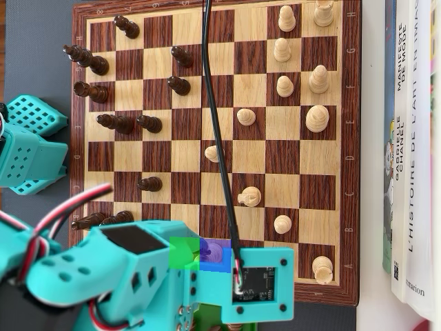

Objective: Play chess

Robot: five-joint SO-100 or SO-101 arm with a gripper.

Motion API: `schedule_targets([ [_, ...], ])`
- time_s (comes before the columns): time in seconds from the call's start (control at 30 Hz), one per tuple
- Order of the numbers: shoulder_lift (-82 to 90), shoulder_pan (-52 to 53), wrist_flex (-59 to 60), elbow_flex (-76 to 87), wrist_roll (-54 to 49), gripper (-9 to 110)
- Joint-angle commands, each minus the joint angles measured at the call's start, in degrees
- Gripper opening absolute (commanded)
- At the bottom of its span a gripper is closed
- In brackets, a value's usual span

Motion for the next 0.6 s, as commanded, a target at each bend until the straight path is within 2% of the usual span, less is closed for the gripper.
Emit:
schedule_targets([
  [0.0,-0.5,-0.4,-0.6,-0.5,0.4,17],
  [0.57,-1.5,-0.1,-1.7,-0.8,-0.1,16],
])
